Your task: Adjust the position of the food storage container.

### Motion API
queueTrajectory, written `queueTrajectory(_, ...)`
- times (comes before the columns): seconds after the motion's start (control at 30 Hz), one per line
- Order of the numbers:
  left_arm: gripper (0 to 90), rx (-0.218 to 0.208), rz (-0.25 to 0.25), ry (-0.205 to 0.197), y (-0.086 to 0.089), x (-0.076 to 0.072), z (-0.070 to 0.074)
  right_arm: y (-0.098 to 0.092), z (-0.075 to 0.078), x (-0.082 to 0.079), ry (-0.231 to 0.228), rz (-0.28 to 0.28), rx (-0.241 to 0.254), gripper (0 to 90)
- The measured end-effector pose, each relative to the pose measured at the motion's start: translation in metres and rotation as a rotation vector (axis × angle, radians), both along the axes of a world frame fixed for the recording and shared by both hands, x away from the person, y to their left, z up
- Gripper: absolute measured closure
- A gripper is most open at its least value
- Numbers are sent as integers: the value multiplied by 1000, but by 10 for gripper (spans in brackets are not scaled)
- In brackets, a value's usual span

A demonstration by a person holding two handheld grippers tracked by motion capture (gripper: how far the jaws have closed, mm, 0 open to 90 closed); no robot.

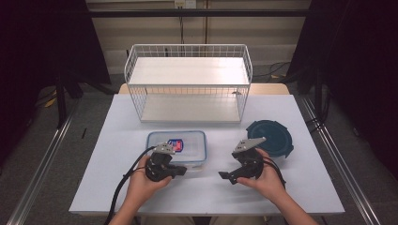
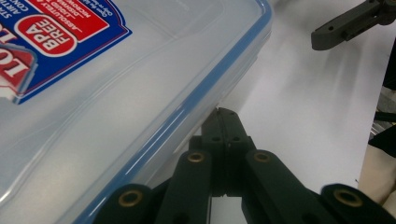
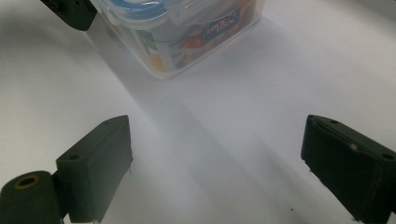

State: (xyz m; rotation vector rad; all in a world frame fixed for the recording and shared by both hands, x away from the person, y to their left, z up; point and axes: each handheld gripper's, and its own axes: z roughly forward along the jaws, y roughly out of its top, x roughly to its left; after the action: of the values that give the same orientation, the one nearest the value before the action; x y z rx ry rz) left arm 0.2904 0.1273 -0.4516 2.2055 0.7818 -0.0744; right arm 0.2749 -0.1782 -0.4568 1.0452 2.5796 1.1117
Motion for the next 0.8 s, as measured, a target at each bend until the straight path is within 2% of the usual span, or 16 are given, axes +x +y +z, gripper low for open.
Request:
queueTrajectory(0.27,900,5,21,-8,3,3,0,1,0,0,-8,2,0,85)
queueTrajectory(0.37,900,12,12,-8,5,2,1,2,0,0,-6,7,10,85)
queueTrajectory(0.47,896,-16,-2,-1,7,1,3,3,0,0,-4,8,11,85)
queueTrajectory(0.57,751,-5,-9,17,9,-3,6,3,0,1,0,6,14,85)
queueTrajectory(0.63,700,3,-21,13,10,-6,7,3,0,1,1,11,16,85)
queueTrajectory(0.8,609,-10,-22,28,13,-10,8,6,0,2,0,13,8,85)
